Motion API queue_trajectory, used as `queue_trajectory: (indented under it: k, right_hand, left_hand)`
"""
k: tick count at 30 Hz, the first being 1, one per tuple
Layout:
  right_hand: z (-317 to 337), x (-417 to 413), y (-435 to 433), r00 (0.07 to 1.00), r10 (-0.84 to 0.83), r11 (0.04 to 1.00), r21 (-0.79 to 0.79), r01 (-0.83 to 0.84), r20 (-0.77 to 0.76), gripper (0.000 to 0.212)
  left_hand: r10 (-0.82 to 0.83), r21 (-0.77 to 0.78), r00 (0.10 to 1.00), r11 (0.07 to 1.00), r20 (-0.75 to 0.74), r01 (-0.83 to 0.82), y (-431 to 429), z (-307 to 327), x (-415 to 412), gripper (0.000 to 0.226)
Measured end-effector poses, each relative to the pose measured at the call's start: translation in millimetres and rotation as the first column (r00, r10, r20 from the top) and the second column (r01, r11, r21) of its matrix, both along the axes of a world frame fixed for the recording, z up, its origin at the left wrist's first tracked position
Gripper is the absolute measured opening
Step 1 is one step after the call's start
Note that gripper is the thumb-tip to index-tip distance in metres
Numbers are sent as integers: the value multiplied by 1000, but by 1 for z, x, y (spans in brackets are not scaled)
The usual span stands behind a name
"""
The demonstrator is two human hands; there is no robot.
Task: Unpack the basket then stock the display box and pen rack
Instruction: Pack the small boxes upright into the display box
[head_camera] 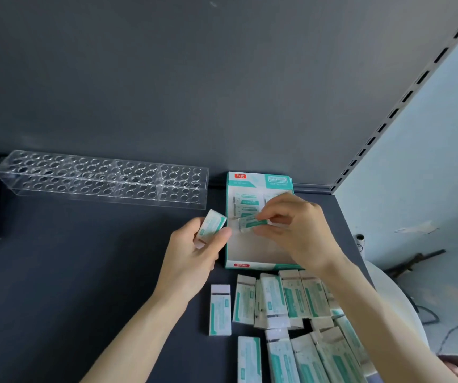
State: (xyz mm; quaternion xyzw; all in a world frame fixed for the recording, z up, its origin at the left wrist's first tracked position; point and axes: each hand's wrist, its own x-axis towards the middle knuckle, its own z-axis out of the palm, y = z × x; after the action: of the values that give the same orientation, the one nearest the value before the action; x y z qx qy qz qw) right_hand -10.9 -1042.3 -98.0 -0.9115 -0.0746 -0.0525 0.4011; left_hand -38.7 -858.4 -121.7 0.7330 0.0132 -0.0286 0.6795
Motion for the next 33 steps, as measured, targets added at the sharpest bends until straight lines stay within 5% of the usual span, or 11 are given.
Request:
queue_trajectory:
  k: [11, 22, 27, 33]
  right_hand:
    - [-3, -2, 0, 1000, 1, 997, 79, -2, 15, 13]
    - [-4, 0, 8, 996, 92, 971, -222, -89, 0, 9]
    - [-5, 0, 7, 993, 114, 957, -270, -105, 20, 11]
    - [-1, 3, 1, 997, 72, 976, -205, -76, -28, 19]
  left_hand:
    - [-8, -11, 1000, 1000, -19, 7, 0, -1, 1, 8]
    - [-33, -28, 998, 999, -44, 32, 0, 1, 0, 7]
    - [-14, -82, 993, 997, -116, 5, 3, 2, 1, 13]
    - [20, -138, 1000, 990, 7, -19, 2, 7, -4, 12]
